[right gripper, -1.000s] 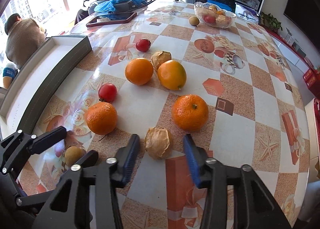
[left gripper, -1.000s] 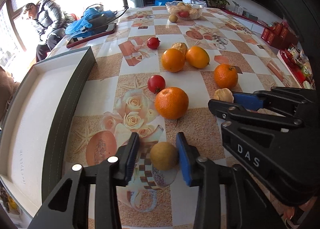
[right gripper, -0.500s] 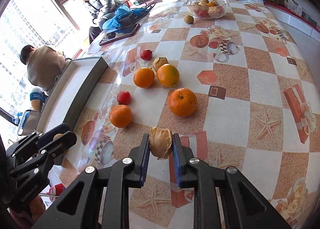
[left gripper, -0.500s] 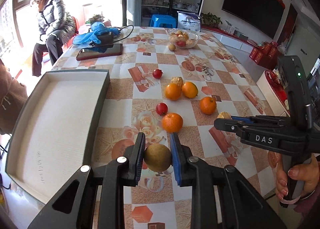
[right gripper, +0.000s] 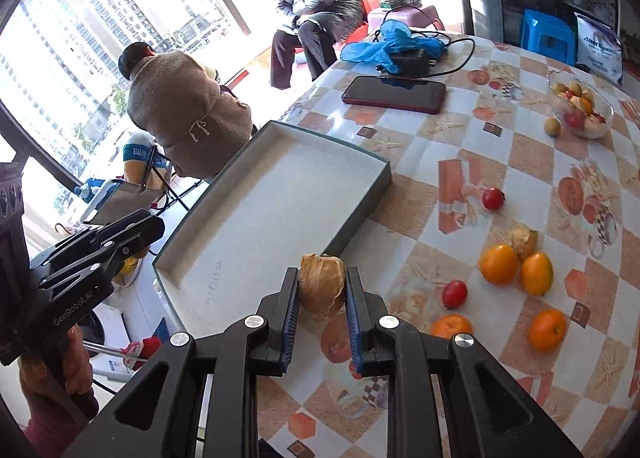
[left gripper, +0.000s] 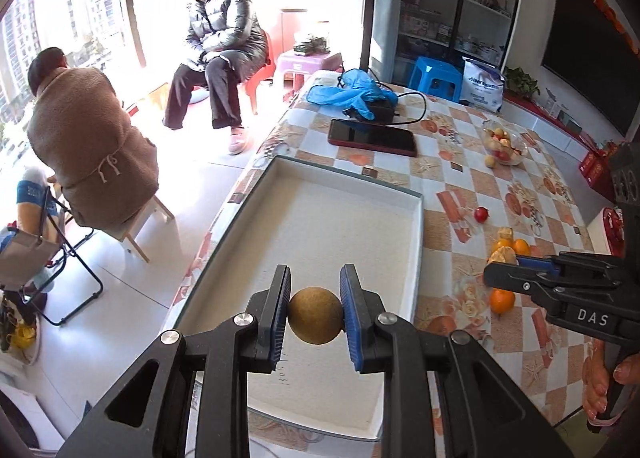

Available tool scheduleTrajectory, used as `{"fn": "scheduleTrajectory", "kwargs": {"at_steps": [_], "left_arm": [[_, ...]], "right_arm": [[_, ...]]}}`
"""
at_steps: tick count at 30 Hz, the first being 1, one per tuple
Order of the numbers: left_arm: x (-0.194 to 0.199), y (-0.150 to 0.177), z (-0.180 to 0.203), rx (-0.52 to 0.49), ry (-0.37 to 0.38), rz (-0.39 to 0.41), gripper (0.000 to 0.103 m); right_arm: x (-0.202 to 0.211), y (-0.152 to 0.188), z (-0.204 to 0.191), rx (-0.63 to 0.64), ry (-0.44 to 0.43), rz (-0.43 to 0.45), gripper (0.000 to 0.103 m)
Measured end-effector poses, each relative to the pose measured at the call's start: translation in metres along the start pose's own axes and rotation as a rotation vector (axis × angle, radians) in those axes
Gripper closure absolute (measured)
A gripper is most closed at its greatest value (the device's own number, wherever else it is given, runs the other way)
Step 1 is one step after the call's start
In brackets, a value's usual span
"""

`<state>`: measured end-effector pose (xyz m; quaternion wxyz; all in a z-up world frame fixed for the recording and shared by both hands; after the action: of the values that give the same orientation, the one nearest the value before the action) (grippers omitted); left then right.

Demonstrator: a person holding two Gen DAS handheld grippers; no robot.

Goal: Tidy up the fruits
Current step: 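Carry the brown fruit with the left tool while the right tool carries the husked fruit into the white tray, then open both tools to release the two fruits onto the tray floor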

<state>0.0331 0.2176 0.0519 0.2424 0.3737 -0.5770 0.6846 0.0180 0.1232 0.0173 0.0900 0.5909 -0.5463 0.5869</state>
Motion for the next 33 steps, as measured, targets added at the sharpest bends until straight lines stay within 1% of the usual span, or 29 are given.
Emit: {"fn": "scheduleTrajectory", "kwargs": {"at_steps": [2, 5, 7, 11, 13, 16, 20, 24, 26, 27, 28, 29, 30, 31, 32, 33], "left_arm": [[-0.015, 0.009, -0.013, 0.016, -0.033, -0.028, 0.075], [-0.039, 0.026, -0.020, 0.027, -0.055, -0.082, 0.075], [-0.053, 0.038, -0.021, 0.023, -0.081, -0.106, 0.075], [-0.074, 0.057, -0.025, 0.034, -0.081, -0.156, 0.075], [-0.079, 0.062, -0.031, 0.041, -0.096, -0.165, 0.075], [-0.085, 0.066, -0.034, 0.056, -0.093, -0.174, 0.075], [-0.088, 0.068, -0.033, 0.037, -0.112, -0.170, 0.075], [-0.094, 0.073, -0.036, 0.051, -0.111, -0.184, 0.075], [-0.093, 0.073, -0.037, 0.058, -0.108, -0.176, 0.074], [-0.092, 0.073, -0.037, 0.057, -0.111, -0.175, 0.069], [-0.092, 0.073, -0.037, 0.056, -0.115, -0.172, 0.055], [-0.090, 0.072, -0.037, 0.055, -0.119, -0.164, 0.046], [-0.087, 0.070, -0.037, 0.055, -0.124, -0.147, 0.030], [-0.084, 0.067, -0.036, 0.053, -0.128, -0.126, 0.024], [-0.080, 0.065, -0.035, 0.048, -0.128, -0.110, 0.023], [-0.078, 0.063, -0.034, 0.040, -0.125, -0.105, 0.023]], "right_arm": [[-0.016, -0.006, -0.020, 0.038, -0.013, -0.018, 0.080], [-0.045, -0.007, -0.042, 0.061, -0.040, -0.058, 0.080], [-0.065, -0.003, -0.050, 0.074, -0.038, -0.090, 0.080], [-0.092, 0.009, -0.056, 0.107, -0.017, -0.134, 0.080], [-0.097, 0.012, -0.056, 0.118, -0.009, -0.147, 0.080], [-0.103, 0.011, -0.053, 0.131, 0.014, -0.150, 0.080], [-0.108, 0.012, -0.051, 0.123, 0.027, -0.168, 0.080], [-0.111, 0.015, -0.050, 0.125, 0.040, -0.178, 0.080], [-0.112, 0.015, -0.051, 0.132, 0.045, -0.182, 0.080], [-0.112, 0.015, -0.052, 0.135, 0.045, -0.185, 0.080], [-0.112, 0.015, -0.053, 0.137, 0.041, -0.189, 0.078], [-0.112, 0.016, -0.053, 0.137, 0.041, -0.192, 0.066], [-0.114, 0.015, -0.054, 0.138, 0.043, -0.190, 0.040], [-0.111, 0.013, -0.056, 0.141, 0.024, -0.177, 0.031], [-0.108, 0.012, -0.058, 0.146, 0.016, -0.165, 0.016], [-0.104, 0.010, -0.058, 0.156, 0.036, -0.153, 0.014]]}}
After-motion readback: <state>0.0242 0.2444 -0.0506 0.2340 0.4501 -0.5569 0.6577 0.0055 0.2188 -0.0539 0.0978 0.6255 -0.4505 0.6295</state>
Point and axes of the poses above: each gripper's, at about its wrist camera, not at the fingertips, and x roughly against the way its jaws point, z to its right, y to its underside, the point moved 9 cm from there along -x, roughly the way its jaws point, and after that the axes turned 5 degrees about x, right-handed, at the moved point
